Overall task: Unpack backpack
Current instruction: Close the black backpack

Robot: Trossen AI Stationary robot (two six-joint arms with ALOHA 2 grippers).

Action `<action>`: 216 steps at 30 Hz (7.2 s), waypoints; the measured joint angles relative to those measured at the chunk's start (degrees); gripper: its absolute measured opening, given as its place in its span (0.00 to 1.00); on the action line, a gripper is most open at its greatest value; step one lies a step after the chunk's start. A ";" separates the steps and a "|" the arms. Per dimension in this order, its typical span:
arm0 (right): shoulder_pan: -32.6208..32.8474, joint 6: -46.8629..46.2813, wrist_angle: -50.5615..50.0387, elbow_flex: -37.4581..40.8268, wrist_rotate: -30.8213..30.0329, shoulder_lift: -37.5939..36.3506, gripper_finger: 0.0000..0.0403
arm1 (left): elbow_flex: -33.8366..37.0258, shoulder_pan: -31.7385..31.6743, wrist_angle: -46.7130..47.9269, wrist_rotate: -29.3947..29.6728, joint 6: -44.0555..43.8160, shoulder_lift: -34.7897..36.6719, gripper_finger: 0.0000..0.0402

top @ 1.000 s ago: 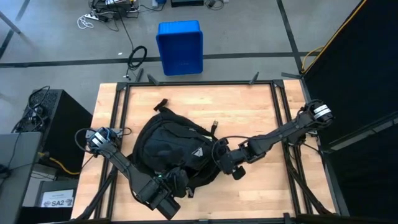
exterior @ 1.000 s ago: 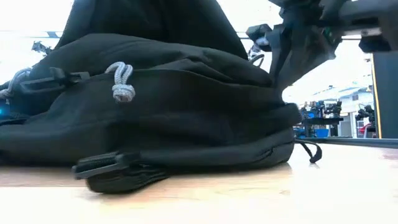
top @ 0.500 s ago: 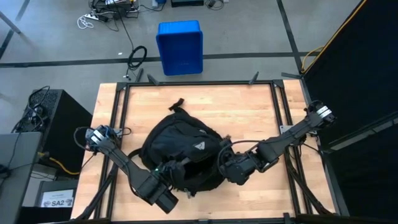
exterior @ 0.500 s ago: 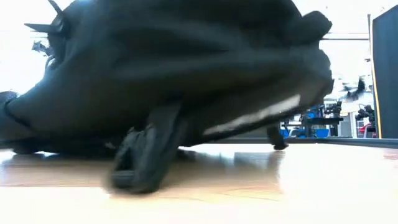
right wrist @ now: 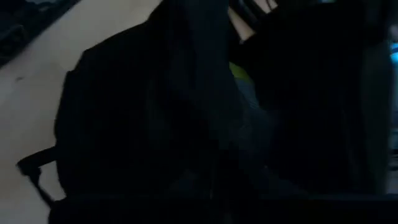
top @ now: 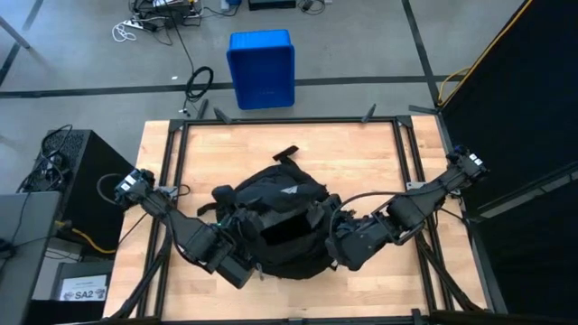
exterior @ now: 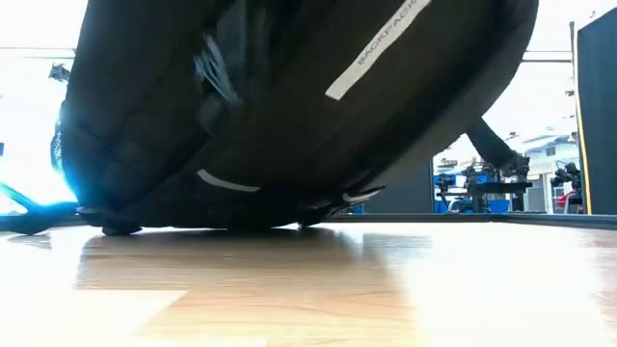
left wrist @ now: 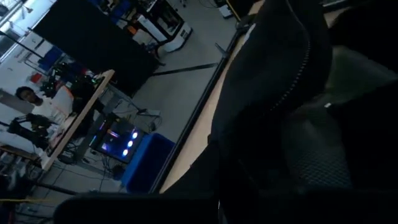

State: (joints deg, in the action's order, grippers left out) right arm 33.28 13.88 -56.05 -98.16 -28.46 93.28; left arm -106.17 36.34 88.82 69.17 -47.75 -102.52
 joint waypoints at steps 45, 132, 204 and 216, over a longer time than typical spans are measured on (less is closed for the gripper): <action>-14.43 -6.57 45.68 35.60 27.97 1.24 0.04 | 63.12 -15.53 -87.94 -47.36 40.23 28.30 0.00; -19.18 -14.22 49.84 51.18 7.25 -4.24 0.22 | 64.72 -6.80 -95.42 -53.06 23.37 9.35 0.12; -18.44 -10.79 70.65 49.37 22.13 7.61 0.09 | 64.35 -12.46 -122.71 -43.20 41.49 9.02 0.12; -17.54 -17.83 45.94 46.07 6.11 0.00 0.13 | 61.48 -15.33 -120.70 -52.35 36.85 -0.62 0.12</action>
State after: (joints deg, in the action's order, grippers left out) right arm 15.74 -3.95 -10.11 -52.09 -22.35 93.28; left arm -44.69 21.01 -31.88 16.83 -10.90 -103.14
